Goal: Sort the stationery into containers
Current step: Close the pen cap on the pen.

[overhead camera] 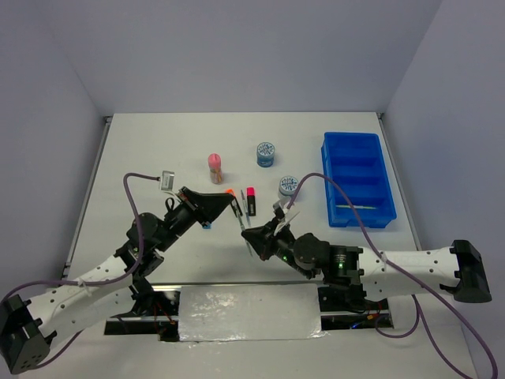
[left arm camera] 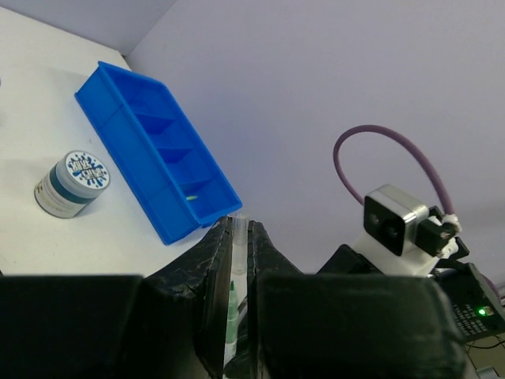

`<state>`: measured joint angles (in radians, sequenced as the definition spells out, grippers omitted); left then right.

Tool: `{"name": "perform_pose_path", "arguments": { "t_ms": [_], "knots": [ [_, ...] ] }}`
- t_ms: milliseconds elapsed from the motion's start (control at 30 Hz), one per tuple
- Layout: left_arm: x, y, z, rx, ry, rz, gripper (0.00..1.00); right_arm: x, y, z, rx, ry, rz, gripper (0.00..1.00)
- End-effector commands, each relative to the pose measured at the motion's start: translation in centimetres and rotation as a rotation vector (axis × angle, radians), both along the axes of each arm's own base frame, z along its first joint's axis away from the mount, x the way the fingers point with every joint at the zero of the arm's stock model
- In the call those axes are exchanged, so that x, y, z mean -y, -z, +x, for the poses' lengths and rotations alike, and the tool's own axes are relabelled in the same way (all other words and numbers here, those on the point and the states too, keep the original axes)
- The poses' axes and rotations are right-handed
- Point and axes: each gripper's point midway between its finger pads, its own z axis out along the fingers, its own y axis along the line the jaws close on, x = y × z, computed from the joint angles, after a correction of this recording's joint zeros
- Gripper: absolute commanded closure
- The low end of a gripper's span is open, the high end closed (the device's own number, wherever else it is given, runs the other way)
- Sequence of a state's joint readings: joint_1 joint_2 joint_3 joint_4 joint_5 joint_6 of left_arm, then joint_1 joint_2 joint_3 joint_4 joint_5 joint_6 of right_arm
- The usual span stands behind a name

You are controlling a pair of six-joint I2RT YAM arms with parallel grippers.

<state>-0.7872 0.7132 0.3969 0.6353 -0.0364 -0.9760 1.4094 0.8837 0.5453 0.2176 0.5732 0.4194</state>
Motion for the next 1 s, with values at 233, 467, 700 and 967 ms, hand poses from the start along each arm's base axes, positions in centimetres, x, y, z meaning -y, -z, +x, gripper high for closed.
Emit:
{"name": "perform_pose_path", "arguments": {
  "t_ms": [233, 467, 700, 967],
  "knots": [
    [0.5, -1.6, -0.2, 0.017, 0.027, -0.048, 1.0, -0.2, -4.4, 0.5, 0.042, 0.031, 0.098, 1.0],
    [0.4, -1.9, -0.3, 0.021, 0.029, -0.057, 1.0, -0.1, -3.9, 0.7, 0.035, 0.051, 0.074, 1.0],
    [0.1, -2.3, -0.2, 0.03, 0.012, -0.053, 1.0, -0.7, -3.3, 0.3, 0.026, 0.02, 0.059, 1.0],
    [-0.5, -2.9, 0.0, 0.043, -0.022, -0.039, 1.0, -0.5, -2.3, 0.2, 0.003, 0.022, 0.053, 1.0]
  ]
}}
